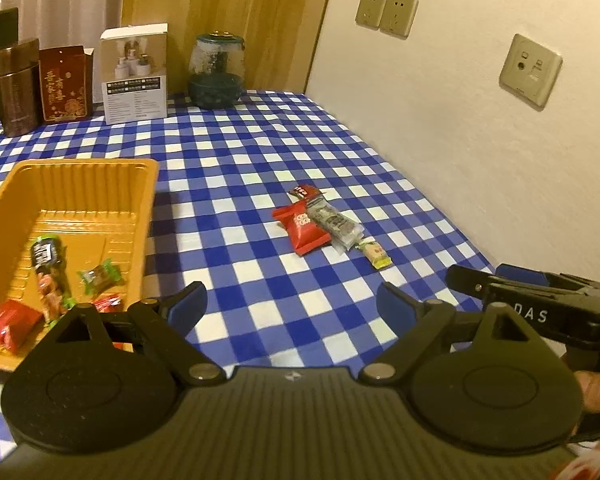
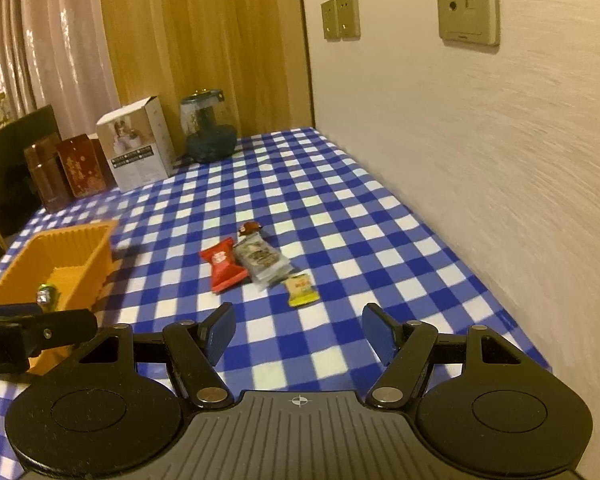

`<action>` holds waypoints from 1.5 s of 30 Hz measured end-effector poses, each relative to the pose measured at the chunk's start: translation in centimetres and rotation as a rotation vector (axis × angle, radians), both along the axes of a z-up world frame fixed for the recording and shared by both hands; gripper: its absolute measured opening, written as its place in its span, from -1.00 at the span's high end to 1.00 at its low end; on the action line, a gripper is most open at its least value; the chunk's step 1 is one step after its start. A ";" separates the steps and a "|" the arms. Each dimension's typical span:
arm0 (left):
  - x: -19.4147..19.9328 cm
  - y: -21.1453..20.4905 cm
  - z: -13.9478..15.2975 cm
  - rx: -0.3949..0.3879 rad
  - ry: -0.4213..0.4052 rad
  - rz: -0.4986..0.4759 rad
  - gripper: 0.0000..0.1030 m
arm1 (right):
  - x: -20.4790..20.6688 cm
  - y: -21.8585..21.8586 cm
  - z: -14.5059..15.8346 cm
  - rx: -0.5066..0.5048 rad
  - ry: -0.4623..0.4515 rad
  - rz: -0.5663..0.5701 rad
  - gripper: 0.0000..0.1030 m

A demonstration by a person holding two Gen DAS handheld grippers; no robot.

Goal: Organize snacks
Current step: 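Move both tools back toward the remaining snacks, then grasp the yellow-wrapped candy with the right tool while the left tool grasps a red packet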

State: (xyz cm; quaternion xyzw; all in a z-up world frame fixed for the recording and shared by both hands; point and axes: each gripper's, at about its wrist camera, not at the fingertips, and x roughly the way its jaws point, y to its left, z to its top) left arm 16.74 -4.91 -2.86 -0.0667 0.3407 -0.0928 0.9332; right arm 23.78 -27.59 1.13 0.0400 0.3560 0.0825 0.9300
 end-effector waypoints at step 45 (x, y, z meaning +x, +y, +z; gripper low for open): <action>13.0 -2.7 -7.7 -0.043 0.035 0.090 -0.58 | 12.6 -0.5 -8.0 -0.005 0.084 0.094 0.52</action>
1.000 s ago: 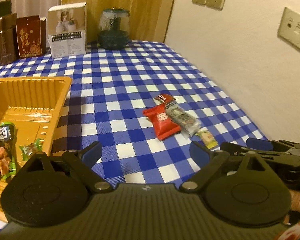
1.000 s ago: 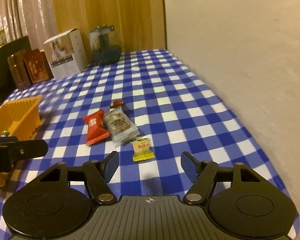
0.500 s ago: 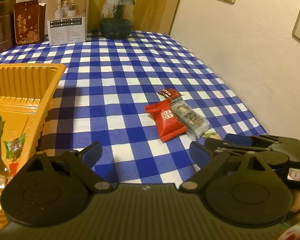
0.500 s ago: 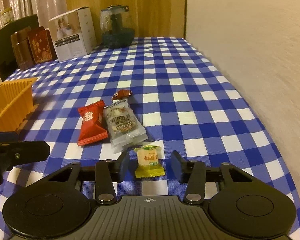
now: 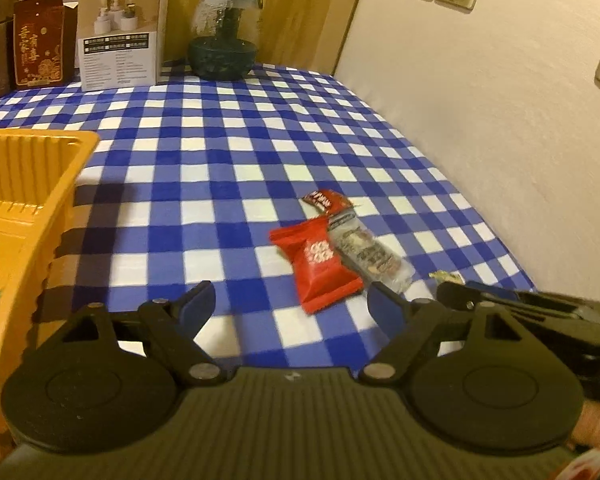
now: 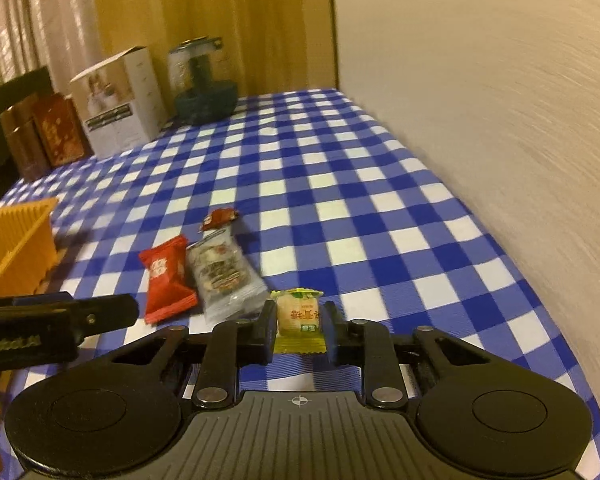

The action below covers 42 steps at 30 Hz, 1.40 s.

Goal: Organize snacks
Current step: 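Grasp the yellow-wrapped candy with the right tool while the left tool grasps a red packet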

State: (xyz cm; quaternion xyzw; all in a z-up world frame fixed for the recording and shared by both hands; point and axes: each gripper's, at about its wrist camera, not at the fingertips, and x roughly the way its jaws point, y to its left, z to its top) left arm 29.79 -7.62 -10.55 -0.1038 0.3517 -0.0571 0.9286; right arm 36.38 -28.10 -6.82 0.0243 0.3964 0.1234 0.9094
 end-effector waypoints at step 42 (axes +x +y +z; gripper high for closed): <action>-2.9 0.0 0.2 0.065 0.039 -0.119 0.52 | -3.0 2.0 2.0 0.049 -0.005 0.007 0.53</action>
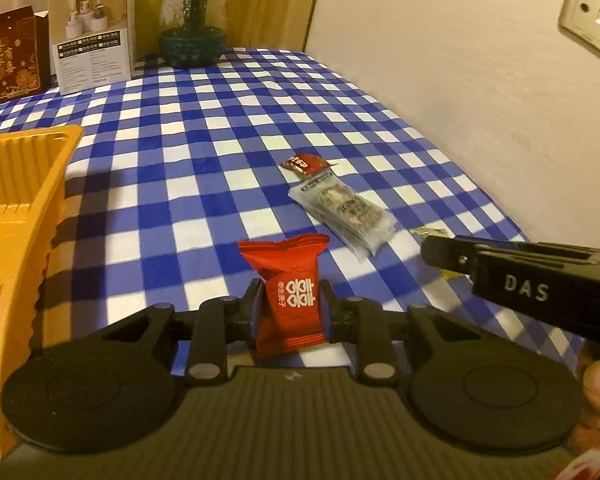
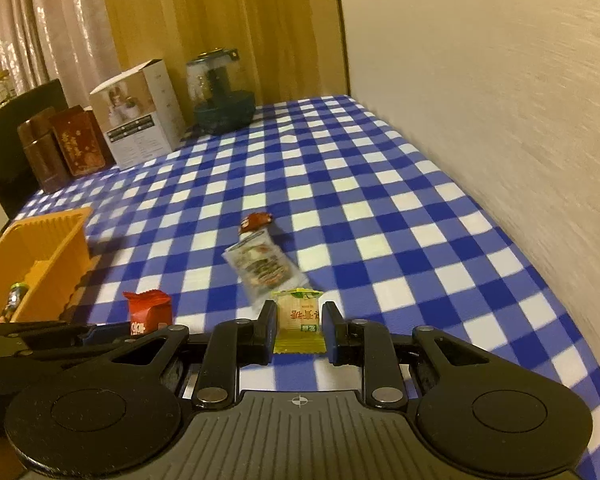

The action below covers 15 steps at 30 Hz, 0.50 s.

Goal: Organize snacks
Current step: 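Grasp the yellow-wrapped candy with the right tool while the left tool grasps a red packet, then carry the red packet and yellow candy over the orange tray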

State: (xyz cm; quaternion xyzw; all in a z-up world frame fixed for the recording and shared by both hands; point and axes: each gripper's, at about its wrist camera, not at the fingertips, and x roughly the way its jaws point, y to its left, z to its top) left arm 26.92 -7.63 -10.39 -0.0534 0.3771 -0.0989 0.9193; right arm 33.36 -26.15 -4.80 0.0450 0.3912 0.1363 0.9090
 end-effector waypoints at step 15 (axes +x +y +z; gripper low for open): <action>-9.6 2.1 3.0 -0.026 0.022 -0.020 0.52 | -10.0 2.0 1.4 0.055 0.047 -0.058 0.53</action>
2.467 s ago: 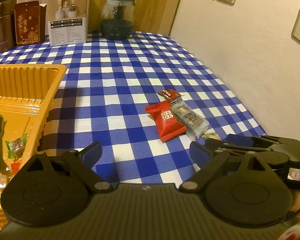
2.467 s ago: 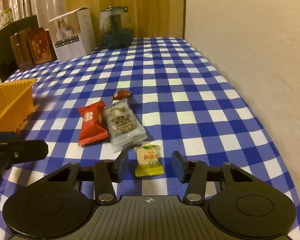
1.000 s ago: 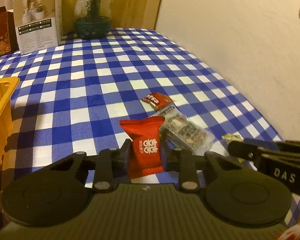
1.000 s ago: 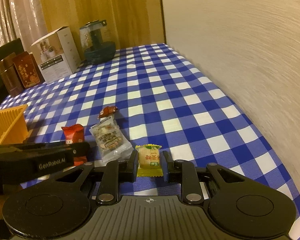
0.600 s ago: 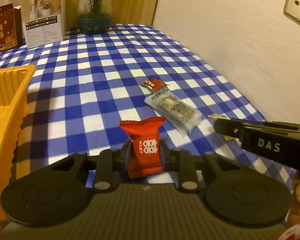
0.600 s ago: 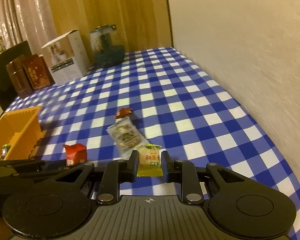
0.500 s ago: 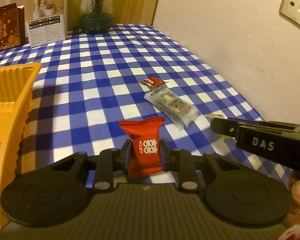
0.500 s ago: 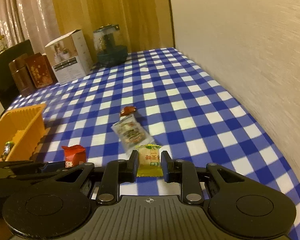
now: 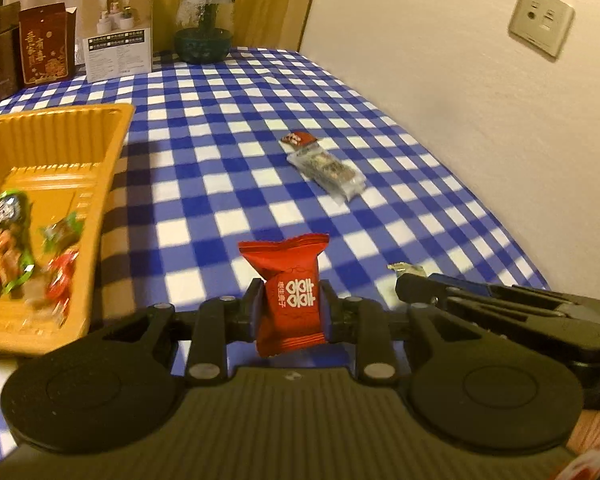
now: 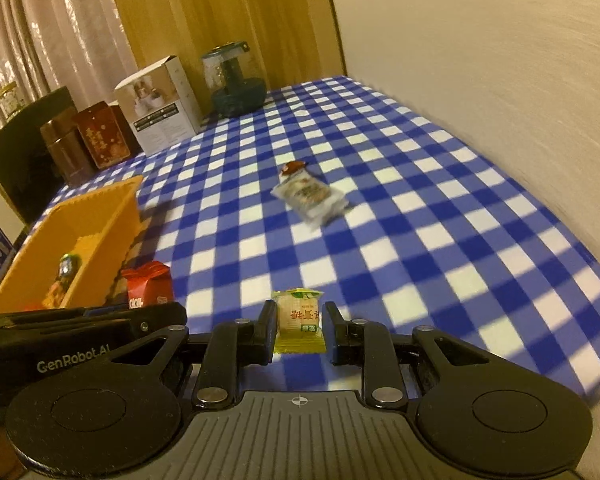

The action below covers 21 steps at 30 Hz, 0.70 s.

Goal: Organize snacks
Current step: 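Carry the red packet and yellow candy over the orange tray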

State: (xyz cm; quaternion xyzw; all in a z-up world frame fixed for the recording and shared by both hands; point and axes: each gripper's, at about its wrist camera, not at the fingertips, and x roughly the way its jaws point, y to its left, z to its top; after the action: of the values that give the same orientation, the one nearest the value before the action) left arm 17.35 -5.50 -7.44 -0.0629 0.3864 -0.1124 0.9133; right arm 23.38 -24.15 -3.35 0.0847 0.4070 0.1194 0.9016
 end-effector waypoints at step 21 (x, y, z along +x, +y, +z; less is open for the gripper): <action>-9.8 5.7 3.8 0.005 -0.030 0.038 0.52 | -7.9 5.6 5.1 -0.023 -0.071 0.113 0.53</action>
State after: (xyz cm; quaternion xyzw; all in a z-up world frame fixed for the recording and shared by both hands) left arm 7.57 0.23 -3.67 -0.0661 0.3718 -0.0949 0.9211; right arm 15.49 -18.55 1.73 0.0467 0.3804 0.1685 0.9082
